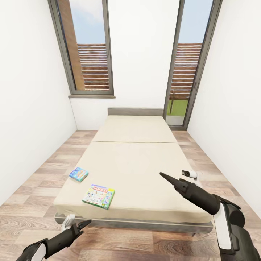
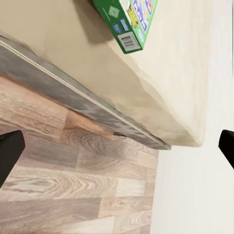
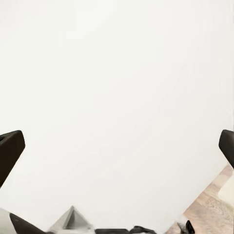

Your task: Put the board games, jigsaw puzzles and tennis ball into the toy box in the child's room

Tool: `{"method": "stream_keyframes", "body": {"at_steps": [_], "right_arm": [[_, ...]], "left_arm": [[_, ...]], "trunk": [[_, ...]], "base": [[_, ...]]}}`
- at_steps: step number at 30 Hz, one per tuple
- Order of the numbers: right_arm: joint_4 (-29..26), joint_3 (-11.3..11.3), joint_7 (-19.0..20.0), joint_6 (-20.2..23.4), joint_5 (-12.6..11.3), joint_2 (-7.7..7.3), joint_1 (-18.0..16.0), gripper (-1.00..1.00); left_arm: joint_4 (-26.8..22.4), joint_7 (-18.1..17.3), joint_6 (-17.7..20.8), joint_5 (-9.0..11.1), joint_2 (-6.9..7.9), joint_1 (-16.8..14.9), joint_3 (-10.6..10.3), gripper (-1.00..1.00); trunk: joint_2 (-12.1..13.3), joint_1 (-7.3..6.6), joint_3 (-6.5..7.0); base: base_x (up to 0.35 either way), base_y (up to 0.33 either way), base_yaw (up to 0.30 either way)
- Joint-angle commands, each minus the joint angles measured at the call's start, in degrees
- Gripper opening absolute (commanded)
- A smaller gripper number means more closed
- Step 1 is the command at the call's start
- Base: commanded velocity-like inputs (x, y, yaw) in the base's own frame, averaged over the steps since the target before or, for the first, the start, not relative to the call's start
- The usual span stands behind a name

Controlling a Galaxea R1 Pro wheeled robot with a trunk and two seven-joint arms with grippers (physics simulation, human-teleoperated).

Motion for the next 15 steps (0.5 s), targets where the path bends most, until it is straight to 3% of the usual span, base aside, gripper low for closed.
{"method": "stream_keyframes", "body": {"at_steps": [1, 6, 15], "right_arm": [[0.0, 1.0, 0.1, 0.4, 0.0, 0.15, 0.0, 1.0], [0.1, 5.5, 0.2, 0.4, -0.1, 0.91, 0.0, 1.0], [0.2, 6.9, 0.3, 0.4, 0.0, 1.21, 0.0, 1.0]], "left_arm": [[-0.2, -0.2, 0.6, 0.3, -0.06, -0.1, 0.1, 1.0], [-1.4, -0.1, 1.4, 0.4, -1.24, -0.2, 0.1, 1.0], [-1.7, 0.2, 1.9, 0.8, -2.84, -1.7, 0.2, 1.0]], "trunk": [[-0.4, 0.22, -0.24], [-2.4, 1.32, -1.14], [-6.1, 3.3, -2.75]], "base": [[0.0, 0.0, 0.0], [0.0, 0.0, 0.0], [0.0, 0.0, 0.0]]}}
